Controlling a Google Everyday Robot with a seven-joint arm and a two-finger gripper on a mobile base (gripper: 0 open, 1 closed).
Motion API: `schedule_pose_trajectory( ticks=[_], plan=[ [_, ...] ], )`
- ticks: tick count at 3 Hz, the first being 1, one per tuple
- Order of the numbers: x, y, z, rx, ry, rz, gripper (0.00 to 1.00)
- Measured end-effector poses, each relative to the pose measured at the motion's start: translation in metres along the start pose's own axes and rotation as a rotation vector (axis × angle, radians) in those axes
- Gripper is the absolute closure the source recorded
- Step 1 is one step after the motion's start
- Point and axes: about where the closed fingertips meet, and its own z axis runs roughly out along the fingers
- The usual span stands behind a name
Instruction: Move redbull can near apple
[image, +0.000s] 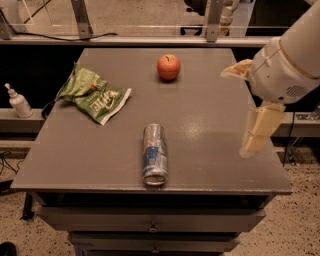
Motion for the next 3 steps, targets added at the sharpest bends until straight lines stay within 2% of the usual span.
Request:
schedule_pose_trajectory(
  ticks=[1, 2, 3],
  plan=[
    [-0.044, 0.002, 0.041, -0.062, -0.133, -0.217, 0.00],
    [-0.077, -0.001, 0.067, -0.113, -0.220, -0.419, 0.00],
    [-0.099, -0.002, 0.086, -0.164, -0.262, -0.593, 0.00]
  ],
)
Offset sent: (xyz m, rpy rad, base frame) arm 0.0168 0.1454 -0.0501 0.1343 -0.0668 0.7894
